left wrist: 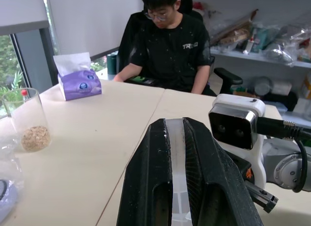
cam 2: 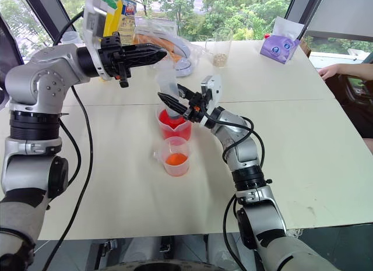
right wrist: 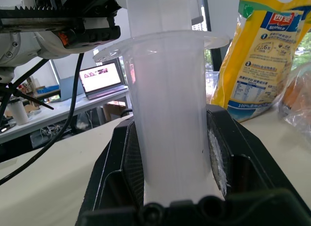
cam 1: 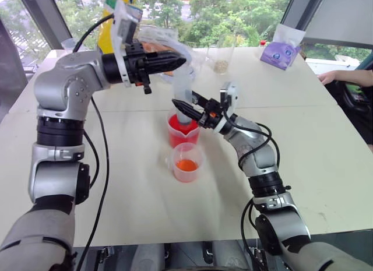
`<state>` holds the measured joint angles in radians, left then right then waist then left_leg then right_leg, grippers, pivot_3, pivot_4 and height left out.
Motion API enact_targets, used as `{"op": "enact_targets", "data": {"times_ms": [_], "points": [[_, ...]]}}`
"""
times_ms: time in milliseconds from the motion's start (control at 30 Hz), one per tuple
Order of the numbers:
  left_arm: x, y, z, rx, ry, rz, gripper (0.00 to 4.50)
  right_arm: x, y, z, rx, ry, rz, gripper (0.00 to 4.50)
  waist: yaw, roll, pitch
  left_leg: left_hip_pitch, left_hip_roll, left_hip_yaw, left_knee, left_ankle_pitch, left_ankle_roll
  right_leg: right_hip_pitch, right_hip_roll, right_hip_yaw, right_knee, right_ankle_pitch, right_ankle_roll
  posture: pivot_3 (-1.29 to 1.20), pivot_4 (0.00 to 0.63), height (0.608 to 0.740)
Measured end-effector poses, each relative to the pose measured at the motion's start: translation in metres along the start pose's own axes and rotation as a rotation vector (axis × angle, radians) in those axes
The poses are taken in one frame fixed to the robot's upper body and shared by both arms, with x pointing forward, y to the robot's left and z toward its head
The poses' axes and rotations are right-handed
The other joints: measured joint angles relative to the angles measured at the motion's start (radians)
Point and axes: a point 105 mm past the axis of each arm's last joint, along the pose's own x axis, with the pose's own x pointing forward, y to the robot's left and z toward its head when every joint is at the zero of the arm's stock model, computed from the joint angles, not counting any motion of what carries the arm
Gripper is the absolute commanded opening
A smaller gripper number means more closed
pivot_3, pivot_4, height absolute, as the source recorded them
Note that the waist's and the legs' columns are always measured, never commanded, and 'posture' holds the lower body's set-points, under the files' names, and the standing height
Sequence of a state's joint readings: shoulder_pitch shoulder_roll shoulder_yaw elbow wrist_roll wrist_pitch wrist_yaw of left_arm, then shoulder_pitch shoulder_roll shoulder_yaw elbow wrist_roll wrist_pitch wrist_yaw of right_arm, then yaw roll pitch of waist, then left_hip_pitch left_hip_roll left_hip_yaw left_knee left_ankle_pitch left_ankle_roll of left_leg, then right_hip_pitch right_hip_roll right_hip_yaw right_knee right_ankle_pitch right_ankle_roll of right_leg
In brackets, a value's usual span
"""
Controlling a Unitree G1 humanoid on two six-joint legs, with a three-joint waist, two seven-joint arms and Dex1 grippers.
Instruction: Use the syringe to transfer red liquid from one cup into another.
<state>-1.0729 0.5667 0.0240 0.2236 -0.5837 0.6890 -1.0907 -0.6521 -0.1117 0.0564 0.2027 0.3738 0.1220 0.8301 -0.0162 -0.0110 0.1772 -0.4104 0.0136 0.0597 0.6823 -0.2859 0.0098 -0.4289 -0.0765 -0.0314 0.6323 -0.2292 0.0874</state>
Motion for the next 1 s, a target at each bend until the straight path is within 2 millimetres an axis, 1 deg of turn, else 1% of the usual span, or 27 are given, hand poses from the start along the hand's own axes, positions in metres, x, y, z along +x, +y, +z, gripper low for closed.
{"op": "enact_targets", "data": {"times_ms": [200,333,367,433,467,533,633,767,867,900,1000], "points": [[0.000,-0.001,0.001,0.011,0.003,-0.003,0.03,0.000,0.000,0.000,0.000,0.001,0.001,1.41,0.000,0.000,0.000,0.000,0.000,0.000,0.000,0.000,0.000,0.000,0.000,0.000,0.000,0.000,0.000,0.00,0.150,0.740],[-0.001,-0.004,0.005,0.045,0.005,0.000,1.72,0.005,0.001,0.003,-0.004,0.008,0.019,1.41,-0.001,0.000,0.000,0.000,0.000,0.000,0.000,0.000,0.000,0.000,0.000,0.000,0.000,0.000,0.000,0.00,0.150,0.740],[-0.001,-0.006,0.004,0.048,0.006,-0.004,2.25,0.007,0.002,0.004,-0.002,0.008,0.025,1.41,-0.001,0.000,0.000,0.000,0.000,0.000,0.000,0.000,0.000,0.000,0.000,0.000,0.000,0.000,0.000,0.00,0.150,0.740],[-0.003,-0.008,-0.002,0.040,0.015,-0.006,3.20,0.009,0.002,0.008,-0.010,0.005,0.031,1.41,-0.001,0.000,0.000,0.000,0.000,0.000,0.000,0.000,0.000,0.000,0.000,0.000,0.000,0.000,0.000,0.00,0.150,0.740],[-0.004,-0.008,-0.005,0.032,0.020,-0.002,3.74,0.010,0.002,0.010,-0.015,0.002,0.032,1.41,-0.001,0.000,0.000,0.000,0.000,0.000,0.000,0.000,0.000,0.000,0.000,0.000,0.001,0.000,0.000,0.00,0.150,0.740],[-0.010,-0.007,-0.015,0.011,0.043,0.013,4.47,0.010,0.000,0.016,-0.027,-0.004,0.029,1.41,-0.001,0.000,0.000,0.000,0.000,0.000,0.000,0.000,0.000,0.000,0.000,0.000,0.001,0.000,0.000,0.00,0.150,0.740],[-0.019,-0.008,-0.021,-0.006,0.059,0.022,4.47,0.009,-0.002,0.022,-0.036,-0.013,0.022,1.41,-0.001,0.000,0.000,0.000,0.000,0.000,0.000,0.000,0.000,0.000,0.000,0.000,0.001,0.000,0.000,0.00,0.150,0.740],[-0.033,-0.010,-0.013,0.009,0.047,0.032,4.47,0.009,-0.001,0.025,-0.032,-0.017,0.027,1.41,-0.001,0.000,0.000,0.000,0.000,0.000,0.000,0.000,0.000,0.000,0.000,0.000,0.001,0.000,0.000,0.00,0.150,0.740],[-0.049,-0.010,-0.011,0.008,0.049,0.062,4.47,0.008,-0.001,0.028,-0.025,-0.019,0.027,1.41,-0.001,0.000,0.000,0.000,0.000,0.000,0.000,0.000,0.000,0.000,0.000,0.000,0.001,0.000,0.000,0.00,0.150,0.740],[-0.055,-0.010,-0.011,0.002,0.049,0.075,4.47,0.007,-0.001,0.034,-0.029,-0.027,0.029,1.41,-0.001,0.000,0.000,0.000,0.000,0.000,0.000,0.000,0.000,0.000,0.000,0.000,0.001,0.000,0.000,0.00,0.150,0.740],[-0.060,-0.011,-0.007,-0.003,0.043,0.078,4.47,0.002,0.003,0.054,-0.020,-0.059,0.055,1.41,0.005,0.000,0.000,0.000,0.000,-0.001,0.000,0.000,0.000,0.000,-0.001,0.000,0.000,0.000,0.000,0.00,0.150,0.740]]}}
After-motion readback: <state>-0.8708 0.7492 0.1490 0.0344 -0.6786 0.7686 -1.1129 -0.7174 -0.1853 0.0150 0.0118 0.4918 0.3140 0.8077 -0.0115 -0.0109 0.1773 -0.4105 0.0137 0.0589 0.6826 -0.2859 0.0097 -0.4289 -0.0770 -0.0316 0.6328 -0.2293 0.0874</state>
